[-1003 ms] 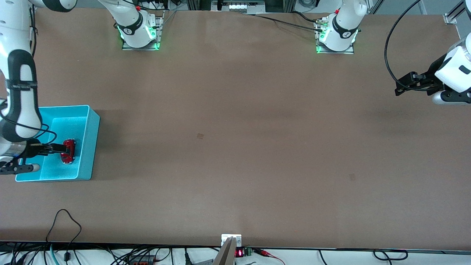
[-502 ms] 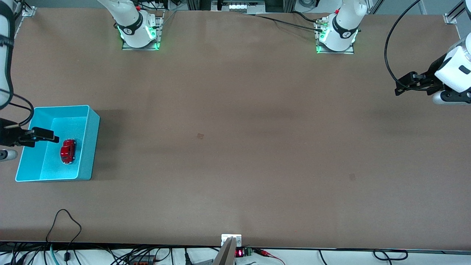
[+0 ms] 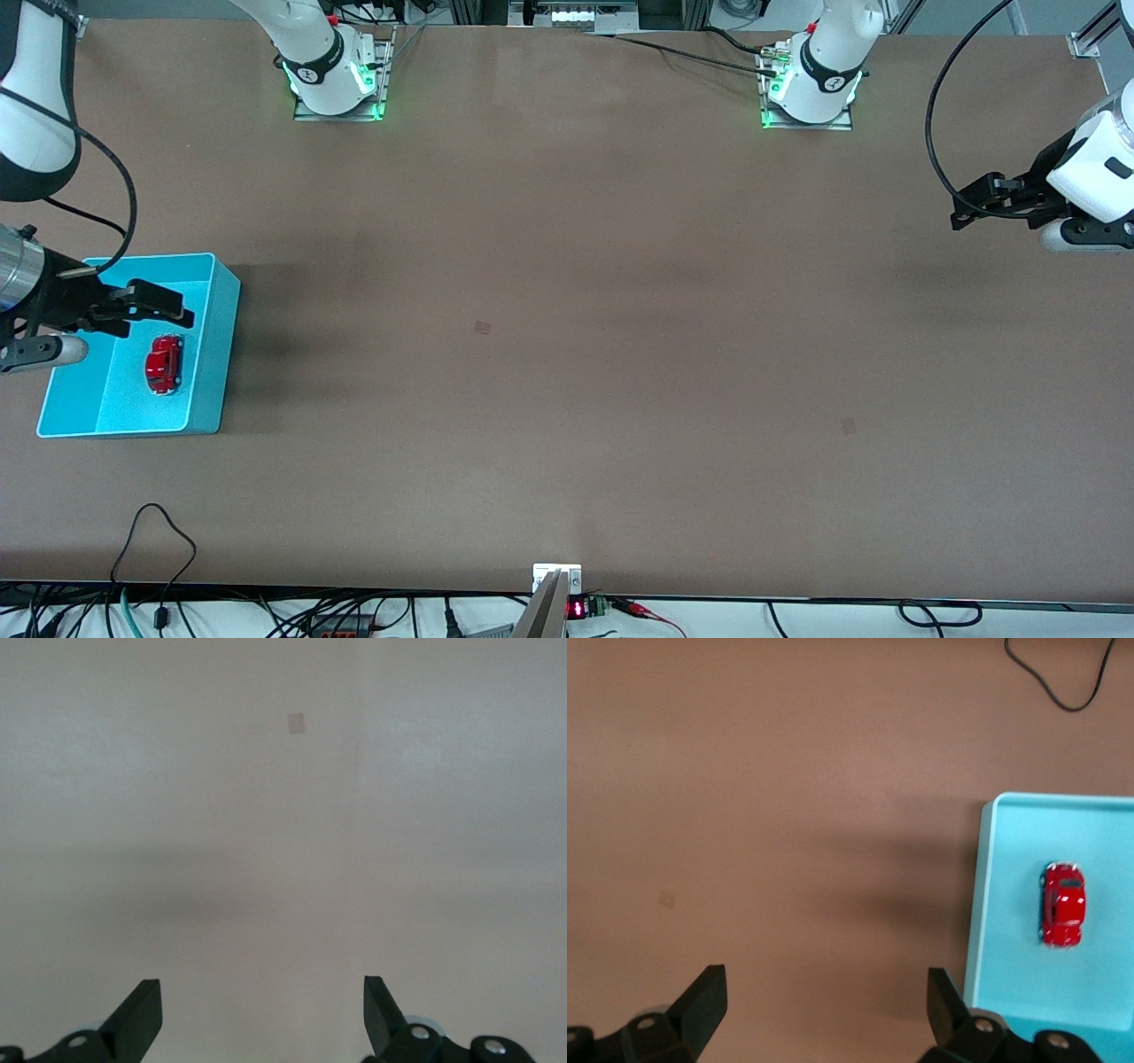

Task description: Wind red beetle toy and store in blue box

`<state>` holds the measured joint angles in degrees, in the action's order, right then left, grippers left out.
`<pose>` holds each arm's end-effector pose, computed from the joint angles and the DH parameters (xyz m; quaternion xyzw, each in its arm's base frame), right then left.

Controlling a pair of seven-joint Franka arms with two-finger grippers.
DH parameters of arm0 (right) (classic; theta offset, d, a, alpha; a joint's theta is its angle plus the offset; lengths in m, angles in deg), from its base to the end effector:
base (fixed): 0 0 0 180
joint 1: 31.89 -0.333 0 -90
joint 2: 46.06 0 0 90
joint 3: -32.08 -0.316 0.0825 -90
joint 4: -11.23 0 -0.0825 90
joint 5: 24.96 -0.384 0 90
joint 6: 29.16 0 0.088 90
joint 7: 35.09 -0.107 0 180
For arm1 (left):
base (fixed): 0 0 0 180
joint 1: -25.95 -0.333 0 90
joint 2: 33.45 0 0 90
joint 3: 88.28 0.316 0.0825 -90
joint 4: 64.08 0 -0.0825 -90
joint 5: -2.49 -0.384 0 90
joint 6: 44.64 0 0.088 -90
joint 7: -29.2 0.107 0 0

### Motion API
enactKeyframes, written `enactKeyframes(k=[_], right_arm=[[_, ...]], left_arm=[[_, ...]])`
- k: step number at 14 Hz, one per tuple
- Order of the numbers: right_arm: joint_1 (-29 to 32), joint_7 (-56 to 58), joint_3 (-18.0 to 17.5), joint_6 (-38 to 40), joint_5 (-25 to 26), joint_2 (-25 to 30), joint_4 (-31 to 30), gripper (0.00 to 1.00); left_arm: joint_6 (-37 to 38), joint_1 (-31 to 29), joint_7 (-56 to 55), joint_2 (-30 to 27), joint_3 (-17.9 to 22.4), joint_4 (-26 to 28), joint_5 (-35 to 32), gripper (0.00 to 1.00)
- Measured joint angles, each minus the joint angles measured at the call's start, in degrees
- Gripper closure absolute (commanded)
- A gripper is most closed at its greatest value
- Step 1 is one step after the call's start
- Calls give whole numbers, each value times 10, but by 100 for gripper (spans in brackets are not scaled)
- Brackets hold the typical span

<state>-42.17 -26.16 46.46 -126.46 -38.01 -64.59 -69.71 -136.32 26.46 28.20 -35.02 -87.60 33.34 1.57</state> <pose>0.6545 -0.0023 0.5207 -0.9967 -0.0317 0.0055 0.0742 0.5442 0.0034 0.5810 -0.9993 -0.0097 0.0363 0.0081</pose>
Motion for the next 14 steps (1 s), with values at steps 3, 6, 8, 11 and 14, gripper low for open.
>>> enactKeyframes(k=[3, 6, 8, 11, 14], right_arm=[[-4, -78, 1, 59, 8, 17, 4, 0], [32, -84, -14, 76, 62, 47, 5, 0], [104, -50, -59, 80, 71, 56, 5, 0], [117, -51, -52, 85, 71, 56, 4, 0], [70, -75, -20, 86, 76, 64, -8, 0]], left_arm=[[0, 1, 0, 0, 0, 0, 0, 0], [0, 2, 0, 0, 0, -1, 0, 0], [0, 2, 0, 0, 0, -1, 0, 0], [0, 2, 0, 0, 0, -1, 0, 0], [0, 0, 0, 0, 1, -1, 0, 0]])
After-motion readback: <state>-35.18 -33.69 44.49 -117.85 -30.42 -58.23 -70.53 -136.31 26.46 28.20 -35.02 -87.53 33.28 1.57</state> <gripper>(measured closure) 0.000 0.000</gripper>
